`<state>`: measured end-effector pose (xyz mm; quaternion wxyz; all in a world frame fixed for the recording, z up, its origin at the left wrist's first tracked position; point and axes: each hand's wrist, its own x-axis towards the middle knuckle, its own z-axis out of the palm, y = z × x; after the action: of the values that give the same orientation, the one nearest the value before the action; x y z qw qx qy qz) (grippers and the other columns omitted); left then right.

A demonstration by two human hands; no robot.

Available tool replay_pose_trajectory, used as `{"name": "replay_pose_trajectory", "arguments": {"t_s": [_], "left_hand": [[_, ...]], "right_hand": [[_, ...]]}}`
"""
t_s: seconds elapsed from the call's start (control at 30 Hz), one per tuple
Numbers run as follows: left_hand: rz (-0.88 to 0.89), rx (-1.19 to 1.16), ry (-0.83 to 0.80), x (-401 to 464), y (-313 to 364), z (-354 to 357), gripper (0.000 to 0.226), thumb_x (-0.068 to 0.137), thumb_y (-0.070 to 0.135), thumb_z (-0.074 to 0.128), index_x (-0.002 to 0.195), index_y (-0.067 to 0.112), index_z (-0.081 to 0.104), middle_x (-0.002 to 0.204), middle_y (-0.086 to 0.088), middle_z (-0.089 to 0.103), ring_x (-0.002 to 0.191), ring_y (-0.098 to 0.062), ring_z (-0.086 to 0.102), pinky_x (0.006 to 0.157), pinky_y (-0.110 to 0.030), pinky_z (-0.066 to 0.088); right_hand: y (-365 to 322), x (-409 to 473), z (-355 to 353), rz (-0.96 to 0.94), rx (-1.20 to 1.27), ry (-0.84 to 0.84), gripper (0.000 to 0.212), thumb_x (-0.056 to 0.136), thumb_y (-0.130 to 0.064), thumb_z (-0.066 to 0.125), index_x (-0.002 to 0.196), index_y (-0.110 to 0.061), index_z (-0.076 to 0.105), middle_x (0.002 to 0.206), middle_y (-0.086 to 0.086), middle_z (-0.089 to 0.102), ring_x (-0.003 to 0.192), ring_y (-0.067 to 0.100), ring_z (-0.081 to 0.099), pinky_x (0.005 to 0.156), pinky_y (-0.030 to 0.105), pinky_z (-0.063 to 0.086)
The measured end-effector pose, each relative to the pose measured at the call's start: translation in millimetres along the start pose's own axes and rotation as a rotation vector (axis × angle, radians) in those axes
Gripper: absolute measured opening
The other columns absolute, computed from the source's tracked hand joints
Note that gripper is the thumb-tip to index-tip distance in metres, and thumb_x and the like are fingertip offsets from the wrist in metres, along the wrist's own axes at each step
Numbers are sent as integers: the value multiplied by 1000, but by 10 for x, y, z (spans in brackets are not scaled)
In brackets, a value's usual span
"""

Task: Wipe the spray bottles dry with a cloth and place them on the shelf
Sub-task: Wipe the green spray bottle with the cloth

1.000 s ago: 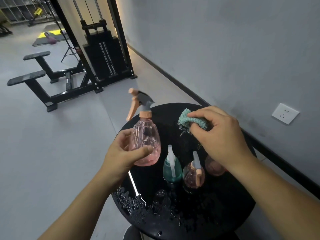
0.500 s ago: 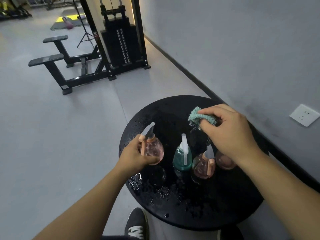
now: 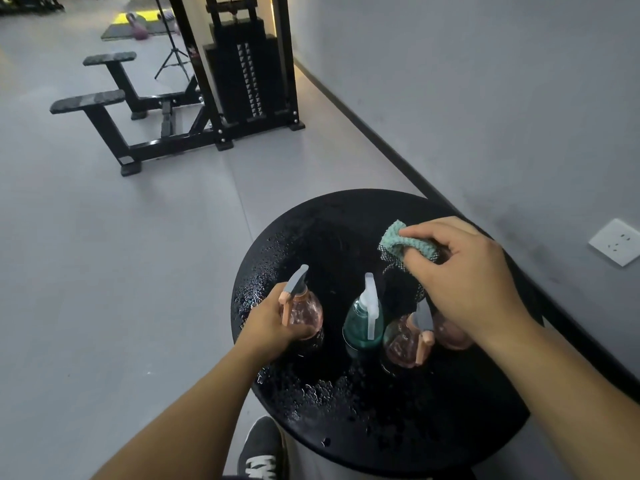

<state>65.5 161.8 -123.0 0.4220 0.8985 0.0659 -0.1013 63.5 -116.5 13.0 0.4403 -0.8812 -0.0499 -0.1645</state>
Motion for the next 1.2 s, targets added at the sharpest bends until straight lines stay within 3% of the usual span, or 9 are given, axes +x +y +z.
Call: {"name": "replay_pose_trajectory", "arguments": {"t_s": [0.2, 0.33, 0.57, 0.63, 0.77, 0.87, 0.97, 1.07, 1.2], "left_hand": [[-6, -16, -7, 67, -79, 64, 72, 79, 26, 95, 131, 42, 48, 103, 20, 67, 90, -2, 66, 74, -18, 48], [-27, -25, -23, 99, -111, 93, 74, 79, 25, 95, 132, 42, 46, 109, 14, 70, 95, -10, 70, 89, -32, 55], [-85, -20, -104, 105, -132, 55, 86, 72, 21, 100, 135, 39, 45, 111, 6, 73, 100, -17, 71, 94, -34, 55], [-80, -5, -119, 97, -142, -4, 97, 68, 20, 101, 147, 37, 46, 116, 3, 75, 105, -19, 72, 95, -35, 59], [-18, 16, -135, -21, -48, -163, 119, 71, 11, 97, 160, 50, 29, 129, 7, 68, 103, -11, 70, 78, -18, 54], [10, 30, -79, -120, 52, -227, 128, 70, 13, 96, 166, 48, 18, 150, 4, 57, 114, -22, 69, 87, -29, 60], [40, 36, 1, -247, 186, -280, 126, 74, 20, 94, 169, 41, 14, 166, 2, 41, 132, -28, 62, 99, -37, 58], [110, 54, 71, -372, 307, -343, 122, 76, 25, 94, 169, 36, 18, 171, 5, 32, 153, -21, 41, 120, -35, 41], [233, 174, 137, -454, 490, -365, 108, 80, 21, 88, 168, 35, 26, 175, 7, 25, 165, -18, 16, 130, -48, 29]], "right_hand": [[45, 4, -46, 3, -8, -9, 27, 87, -13, 74, 106, -31, 79, 106, -21, 67, 100, -7, 62, 80, 2, 45], [55, 7, -56, 0, -15, -9, 27, 88, -14, 73, 108, -31, 79, 106, -21, 67, 101, -6, 62, 80, 3, 46], [47, 1, -65, -8, -10, 0, 26, 88, -13, 73, 108, -30, 79, 106, -20, 67, 99, -5, 62, 79, 4, 47], [31, -5, -70, -15, -11, -1, 26, 88, -14, 73, 108, -30, 79, 106, -20, 67, 98, -6, 62, 77, 3, 47], [-2, -27, -70, -30, -9, -1, 26, 88, -14, 73, 107, -30, 78, 106, -20, 67, 96, -4, 63, 77, 6, 49], [-26, -61, -55, -28, -6, -5, 25, 88, -14, 73, 107, -30, 79, 106, -20, 67, 96, -4, 62, 77, 5, 47], [-41, -114, -51, -17, -8, -6, 25, 88, -13, 73, 105, -29, 79, 105, -19, 67, 96, -5, 61, 76, 3, 45], [-52, -161, -68, -2, -13, -3, 25, 87, -13, 73, 104, -30, 79, 104, -19, 67, 96, -7, 61, 75, 2, 44], [-27, -222, -136, 24, -10, 18, 25, 86, -11, 72, 104, -27, 80, 103, -18, 68, 96, -9, 60, 75, -1, 41]]}}
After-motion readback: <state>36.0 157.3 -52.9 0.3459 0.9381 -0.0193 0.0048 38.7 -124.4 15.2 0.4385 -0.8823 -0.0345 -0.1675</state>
